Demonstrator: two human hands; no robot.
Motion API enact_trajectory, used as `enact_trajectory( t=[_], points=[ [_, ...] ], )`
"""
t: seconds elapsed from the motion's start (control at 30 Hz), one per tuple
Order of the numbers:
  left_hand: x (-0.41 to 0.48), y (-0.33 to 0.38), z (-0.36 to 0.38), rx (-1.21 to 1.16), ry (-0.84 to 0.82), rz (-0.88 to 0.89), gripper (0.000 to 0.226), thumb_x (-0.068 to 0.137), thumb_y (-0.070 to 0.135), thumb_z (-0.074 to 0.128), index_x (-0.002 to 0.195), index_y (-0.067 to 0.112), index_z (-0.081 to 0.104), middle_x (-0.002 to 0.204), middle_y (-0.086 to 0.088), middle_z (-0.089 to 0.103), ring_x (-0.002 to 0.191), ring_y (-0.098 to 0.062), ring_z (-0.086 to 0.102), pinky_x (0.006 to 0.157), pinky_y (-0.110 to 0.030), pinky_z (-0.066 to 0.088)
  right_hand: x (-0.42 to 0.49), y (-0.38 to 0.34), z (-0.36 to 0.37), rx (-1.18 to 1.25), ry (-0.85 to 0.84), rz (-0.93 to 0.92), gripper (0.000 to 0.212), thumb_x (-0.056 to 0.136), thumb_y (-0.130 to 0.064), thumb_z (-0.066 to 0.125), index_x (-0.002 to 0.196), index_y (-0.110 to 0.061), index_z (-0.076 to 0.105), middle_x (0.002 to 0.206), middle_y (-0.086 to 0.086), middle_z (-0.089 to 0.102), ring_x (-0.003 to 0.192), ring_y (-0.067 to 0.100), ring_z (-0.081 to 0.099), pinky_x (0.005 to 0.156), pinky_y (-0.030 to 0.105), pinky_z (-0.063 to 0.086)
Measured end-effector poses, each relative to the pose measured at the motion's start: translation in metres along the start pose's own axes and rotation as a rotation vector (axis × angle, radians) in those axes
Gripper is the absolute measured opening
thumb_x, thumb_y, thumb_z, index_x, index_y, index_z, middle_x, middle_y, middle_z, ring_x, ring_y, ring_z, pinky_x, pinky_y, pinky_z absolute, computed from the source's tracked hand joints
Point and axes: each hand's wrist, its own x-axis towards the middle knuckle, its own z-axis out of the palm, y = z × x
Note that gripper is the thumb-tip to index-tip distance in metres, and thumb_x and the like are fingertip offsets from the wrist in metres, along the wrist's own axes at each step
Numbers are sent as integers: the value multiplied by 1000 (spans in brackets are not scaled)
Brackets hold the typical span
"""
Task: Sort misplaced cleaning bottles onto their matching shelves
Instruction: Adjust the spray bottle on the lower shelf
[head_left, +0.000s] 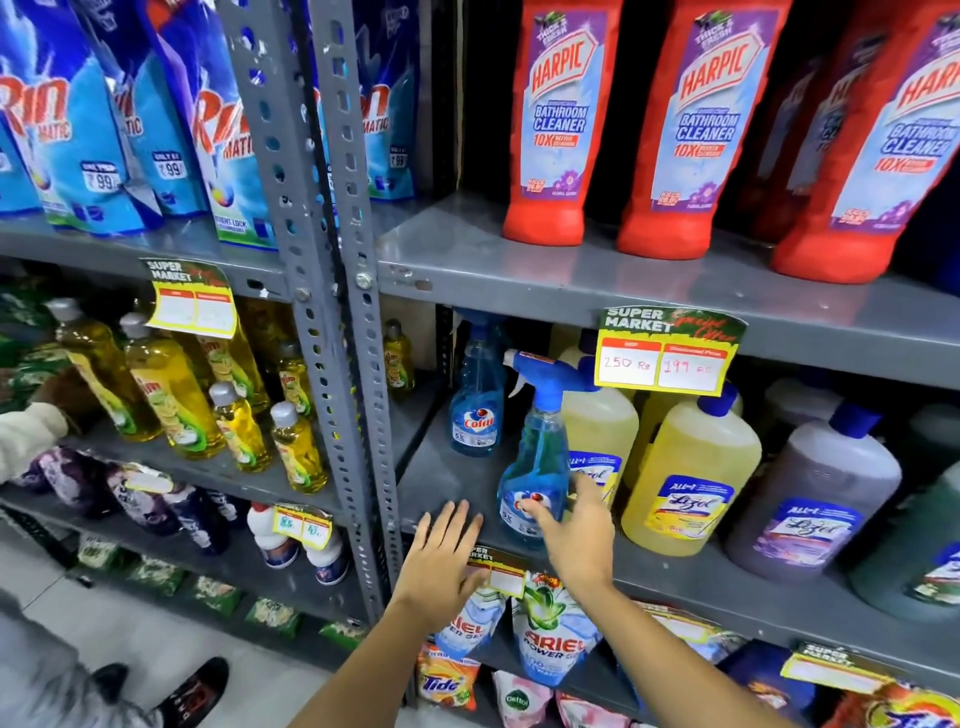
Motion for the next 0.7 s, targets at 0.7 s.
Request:
enact_trajectory(
  t=[0.7],
  points=[
    [-3,1,4,45,91,32,69,94,55,29,145,10,40,149,-14,41,138,-32,35,111,-50,20,61,-47,57,-45,-319,16,55,73,-27,83,114,-12,50,118,7,69,107,27,66,88,38,55]
  ],
)
